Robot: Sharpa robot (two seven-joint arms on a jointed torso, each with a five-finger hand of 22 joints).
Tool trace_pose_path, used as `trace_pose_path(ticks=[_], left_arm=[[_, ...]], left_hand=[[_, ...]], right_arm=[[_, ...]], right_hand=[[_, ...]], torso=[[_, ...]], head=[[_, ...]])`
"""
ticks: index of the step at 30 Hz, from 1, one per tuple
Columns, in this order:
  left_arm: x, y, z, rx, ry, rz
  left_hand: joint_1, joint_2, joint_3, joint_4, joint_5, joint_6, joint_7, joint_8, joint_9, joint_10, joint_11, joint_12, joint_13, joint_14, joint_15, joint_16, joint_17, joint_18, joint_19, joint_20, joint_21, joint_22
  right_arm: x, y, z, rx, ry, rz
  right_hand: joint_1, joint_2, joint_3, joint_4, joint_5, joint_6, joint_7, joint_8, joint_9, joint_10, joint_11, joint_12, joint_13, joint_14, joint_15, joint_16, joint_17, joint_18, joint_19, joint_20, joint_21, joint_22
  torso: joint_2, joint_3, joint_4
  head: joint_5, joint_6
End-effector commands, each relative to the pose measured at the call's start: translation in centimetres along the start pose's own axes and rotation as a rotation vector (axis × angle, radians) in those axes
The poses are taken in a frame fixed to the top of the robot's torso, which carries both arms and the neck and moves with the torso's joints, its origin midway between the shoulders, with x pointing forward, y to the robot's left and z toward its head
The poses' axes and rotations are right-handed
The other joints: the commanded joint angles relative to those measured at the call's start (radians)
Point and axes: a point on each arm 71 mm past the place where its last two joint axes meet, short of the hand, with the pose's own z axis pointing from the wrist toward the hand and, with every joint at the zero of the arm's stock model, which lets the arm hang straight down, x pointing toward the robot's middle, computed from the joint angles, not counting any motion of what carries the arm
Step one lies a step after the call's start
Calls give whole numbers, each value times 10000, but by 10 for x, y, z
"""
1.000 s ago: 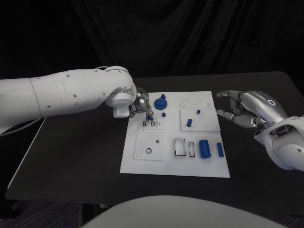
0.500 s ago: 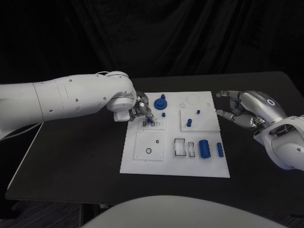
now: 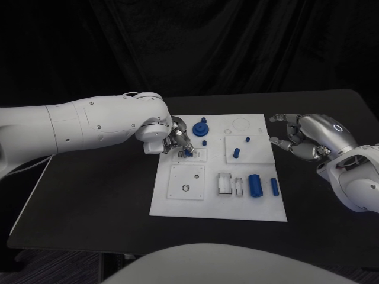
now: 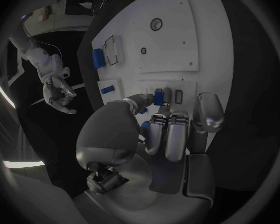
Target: Assemble the parts on the task board
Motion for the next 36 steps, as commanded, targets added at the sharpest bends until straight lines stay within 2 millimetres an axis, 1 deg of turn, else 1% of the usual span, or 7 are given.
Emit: trace_pose_path(ticks=[1, 13, 20, 22, 26, 30, 36], left_arm=[[2, -2, 1, 130, 87, -58], [6, -1, 5, 81, 323, 32], [7, 1, 6, 40, 480, 108], [8, 1, 6, 32, 571, 163], [10, 2, 7, 23, 746, 275], [11, 2, 7, 16, 861, 346], [12, 3, 8, 6, 1052, 457]], left_hand=[[-62, 50, 372, -321, -64, 343, -378, 13, 9, 1035, -17, -41, 2628, 1056, -56, -50, 2633, 182, -66, -15, -39, 1322], [-160, 99, 328, -354, -294, 305, -375, -41, 51, 1035, -14, -41, 2628, 1056, -51, -50, 2633, 205, -142, -10, -171, 1289], [-291, 184, 213, -406, -885, 273, -371, -131, 122, 1035, -3, -41, 2628, 1056, -41, -50, 2633, 216, -167, 2, -280, 1276], [-341, 192, 128, -436, -1189, 261, -370, -177, 151, 1035, -1, -41, 2628, 1056, -37, -50, 2633, 222, -181, 6, -335, 1270], [-403, 170, 16, -446, -1388, 199, -350, -262, 155, 1035, 17, -41, 2628, 1056, -25, -50, 2633, 241, -236, 13, -439, 1245], [-490, 173, -147, -410, -1599, 163, -333, -369, 148, 1035, 38, -41, 2628, 1056, -6, -50, 2633, 249, -264, 29, -516, 1231], [-710, 224, -623, -185, -2228, 109, -288, -646, 116, 1035, 84, -41, 2628, 1056, 37, -50, 2633, 231, -182, 70, -509, 1270]], right_arm=[[1, 1, 0, -57, 85, -5], [1, 0, -1, 3, 150, -10], [2, 0, -1, 111, 237, 139], [2, 0, -1, 135, 262, 165], [3, -1, -1, 160, 296, 185], [3, -1, -1, 177, 333, 192], [4, -1, 0, 196, 405, 196]], right_hand=[[94, -3, 31, 6, 69, 55, -2, 58, -9, -72, 18, -41, -12, -73, -27, -35, -6, 136, -55, 9, -30, 937], [107, 1, 37, 5, 69, 72, -4, 62, -15, -63, 16, -40, -9, -73, -28, -37, -8, 136, -53, 8, -34, 937], [128, 10, 48, 5, 67, 100, -7, 69, -27, -73, 14, -53, -28, -70, -31, -38, -9, 136, -49, 7, -41, 936], [151, 16, 59, 2, 71, 127, -4, 76, -37, -63, 13, -51, -26, -64, -33, -35, -3, 139, -52, 6, -61, 933], [159, 16, 62, 0, 73, 134, -4, 78, -40, -62, 13, -52, -27, -65, -34, -37, -6, 140, -54, 6, -68, 931], [163, 16, 63, -1, 74, 138, -3, 79, -42, -62, 13, -52, -28, -66, -34, -38, -7, 141, -55, 6, -72, 931], [169, 16, 65, -2, 74, 145, -3, 81, -44, -58, 13, -51, -27, -64, -34, -37, -6, 141, -52, 5, -70, 932]], torso=[[2, -5, 0], [-11, 2, -4], [-8, 0, -3], [-8, 0, -5], [-11, 0, -1], [-9, 3, 0], [-8, -1, 0]], head=[[-10, 0], [-13, 0], [-14, 0], [-3, 0], [17, 0], [15, 0], [-24, 0]])
